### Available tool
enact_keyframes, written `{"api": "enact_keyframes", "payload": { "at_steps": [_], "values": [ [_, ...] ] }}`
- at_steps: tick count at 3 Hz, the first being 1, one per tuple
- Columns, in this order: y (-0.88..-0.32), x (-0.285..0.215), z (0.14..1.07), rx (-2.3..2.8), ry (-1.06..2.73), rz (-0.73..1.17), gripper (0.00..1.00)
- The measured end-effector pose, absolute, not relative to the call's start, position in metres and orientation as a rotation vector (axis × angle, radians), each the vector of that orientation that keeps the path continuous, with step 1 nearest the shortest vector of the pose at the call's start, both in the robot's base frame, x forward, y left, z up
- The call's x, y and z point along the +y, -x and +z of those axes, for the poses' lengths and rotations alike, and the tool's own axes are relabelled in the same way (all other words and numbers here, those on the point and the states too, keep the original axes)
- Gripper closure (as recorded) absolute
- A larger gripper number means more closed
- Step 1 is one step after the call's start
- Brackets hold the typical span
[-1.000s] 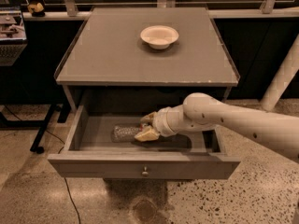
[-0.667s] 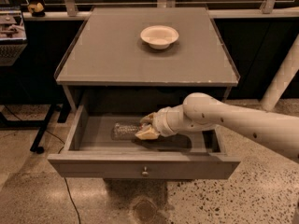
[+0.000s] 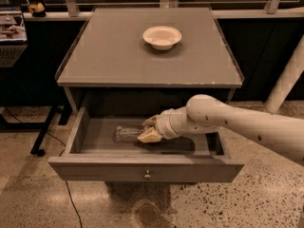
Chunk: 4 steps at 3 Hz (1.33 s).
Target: Pick water bottle from top drawer and place on counter
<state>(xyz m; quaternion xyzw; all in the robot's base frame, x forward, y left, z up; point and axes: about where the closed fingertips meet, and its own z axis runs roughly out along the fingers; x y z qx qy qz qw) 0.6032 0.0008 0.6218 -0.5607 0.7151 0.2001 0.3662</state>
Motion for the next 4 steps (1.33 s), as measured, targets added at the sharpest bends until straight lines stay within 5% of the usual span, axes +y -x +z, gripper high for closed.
{"api": "enact_keyframes", "payload": {
  "at_steps": [4],
  "values": [
    [-0.592, -0.031, 0.694, 1.794, 1.355, 0.427, 1.0]
  ]
}}
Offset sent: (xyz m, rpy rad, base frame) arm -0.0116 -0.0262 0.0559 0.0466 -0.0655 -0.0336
